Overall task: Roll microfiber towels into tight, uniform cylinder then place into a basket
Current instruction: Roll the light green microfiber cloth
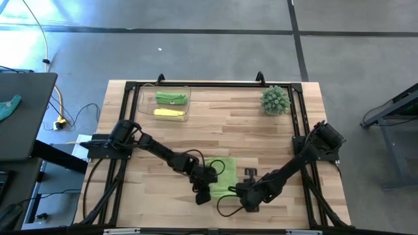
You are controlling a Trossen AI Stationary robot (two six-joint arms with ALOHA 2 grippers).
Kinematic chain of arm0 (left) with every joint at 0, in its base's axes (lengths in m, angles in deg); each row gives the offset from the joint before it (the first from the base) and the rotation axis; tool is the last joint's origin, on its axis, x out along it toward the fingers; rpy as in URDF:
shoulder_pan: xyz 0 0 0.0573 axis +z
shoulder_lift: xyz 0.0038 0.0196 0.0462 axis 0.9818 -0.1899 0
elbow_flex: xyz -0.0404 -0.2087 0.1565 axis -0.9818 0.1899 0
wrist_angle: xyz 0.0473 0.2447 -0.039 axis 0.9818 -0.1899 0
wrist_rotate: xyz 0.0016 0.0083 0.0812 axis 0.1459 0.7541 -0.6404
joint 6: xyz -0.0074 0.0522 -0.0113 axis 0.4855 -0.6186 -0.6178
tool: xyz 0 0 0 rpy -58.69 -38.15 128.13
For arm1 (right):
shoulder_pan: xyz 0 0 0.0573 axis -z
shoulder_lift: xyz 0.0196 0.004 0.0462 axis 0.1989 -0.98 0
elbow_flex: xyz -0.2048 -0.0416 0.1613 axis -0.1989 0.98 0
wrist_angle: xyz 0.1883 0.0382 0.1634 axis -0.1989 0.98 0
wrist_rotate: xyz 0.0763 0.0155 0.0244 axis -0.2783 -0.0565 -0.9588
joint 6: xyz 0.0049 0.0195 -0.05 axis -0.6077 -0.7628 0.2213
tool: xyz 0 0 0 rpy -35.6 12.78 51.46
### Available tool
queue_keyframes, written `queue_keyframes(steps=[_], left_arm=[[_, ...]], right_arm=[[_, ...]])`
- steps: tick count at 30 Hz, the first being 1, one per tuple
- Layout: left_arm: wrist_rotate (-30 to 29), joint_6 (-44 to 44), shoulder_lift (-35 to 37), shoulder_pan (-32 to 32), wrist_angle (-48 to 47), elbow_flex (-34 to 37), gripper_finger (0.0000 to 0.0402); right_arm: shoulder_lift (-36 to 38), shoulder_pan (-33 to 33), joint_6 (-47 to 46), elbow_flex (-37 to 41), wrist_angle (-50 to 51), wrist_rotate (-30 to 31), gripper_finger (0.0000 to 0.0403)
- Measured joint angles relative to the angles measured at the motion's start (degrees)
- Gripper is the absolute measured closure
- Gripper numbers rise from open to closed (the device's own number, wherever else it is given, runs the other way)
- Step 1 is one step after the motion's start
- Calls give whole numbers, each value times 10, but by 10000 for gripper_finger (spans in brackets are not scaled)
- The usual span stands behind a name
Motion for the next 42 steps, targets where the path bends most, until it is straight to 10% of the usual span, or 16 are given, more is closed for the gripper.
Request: queue_keyframes(steps=[6,14,20,26,42], left_arm=[[-1,23,1,5,9,6,394],[-13,37,1,2,20,7,394],[-15,44,1,3,37,9,394],[-15,41,1,3,39,10,394],[-24,29,1,2,40,10,394]], right_arm=[[4,-5,58,-88,191,-17,284],[98,-123,-58,9,173,172,310],[157,-139,-218,191,-143,270,311],[154,-112,-132,302,-526,147,311],[8,-82,208,201,-556,136,220]])
